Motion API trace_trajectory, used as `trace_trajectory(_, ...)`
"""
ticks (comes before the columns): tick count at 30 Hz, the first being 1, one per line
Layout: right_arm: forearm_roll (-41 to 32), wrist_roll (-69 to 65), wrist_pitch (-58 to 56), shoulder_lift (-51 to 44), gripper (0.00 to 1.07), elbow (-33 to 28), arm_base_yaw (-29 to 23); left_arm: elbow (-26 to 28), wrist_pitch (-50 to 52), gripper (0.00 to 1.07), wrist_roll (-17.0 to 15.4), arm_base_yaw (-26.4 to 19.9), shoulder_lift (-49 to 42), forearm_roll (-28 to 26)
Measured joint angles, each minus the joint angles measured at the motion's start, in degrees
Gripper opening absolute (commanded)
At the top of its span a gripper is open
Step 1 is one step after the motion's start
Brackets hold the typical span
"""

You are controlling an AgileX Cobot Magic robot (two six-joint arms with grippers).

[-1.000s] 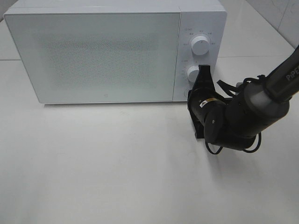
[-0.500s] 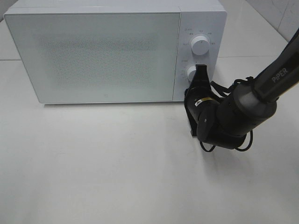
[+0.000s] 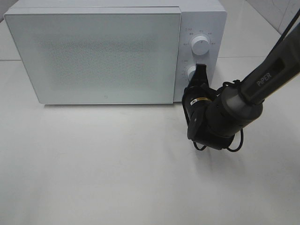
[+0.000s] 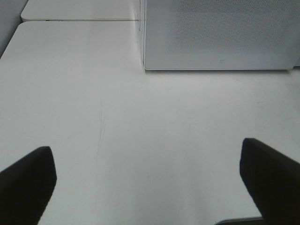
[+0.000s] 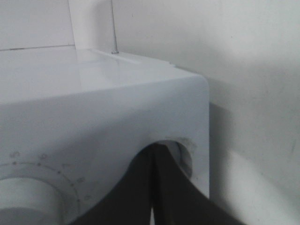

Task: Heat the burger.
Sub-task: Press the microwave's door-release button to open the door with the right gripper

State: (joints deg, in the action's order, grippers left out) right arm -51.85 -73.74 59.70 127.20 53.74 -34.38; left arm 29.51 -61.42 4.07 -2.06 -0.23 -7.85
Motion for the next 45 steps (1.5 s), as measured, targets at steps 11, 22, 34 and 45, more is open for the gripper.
trace_trajectory(11, -0.7, 0.6, -0.1, 0.1, 0.00, 0.2, 0.0, 0.0, 0.0, 1.00, 0.0, 0.0, 0.0, 0.0)
trace_trajectory(22, 1.8, -0.1, -1.4, -1.2, 0.00, -1.4, 0.6, 0.0, 0.0, 1.00, 0.0, 0.0, 0.0, 0.0)
trace_trajectory(34, 5.7, 0.3, -8.1, -6.5, 0.00, -5.4, 1.4, 0.0, 0.0, 1.00, 0.0, 0.0, 0.0, 0.0)
trace_trajectory(45, 6.7, 9.3, -16.7, -14.2, 0.00, -12.3, 1.4, 0.0, 0.0, 1.00, 0.0, 0.0, 0.0, 0.0)
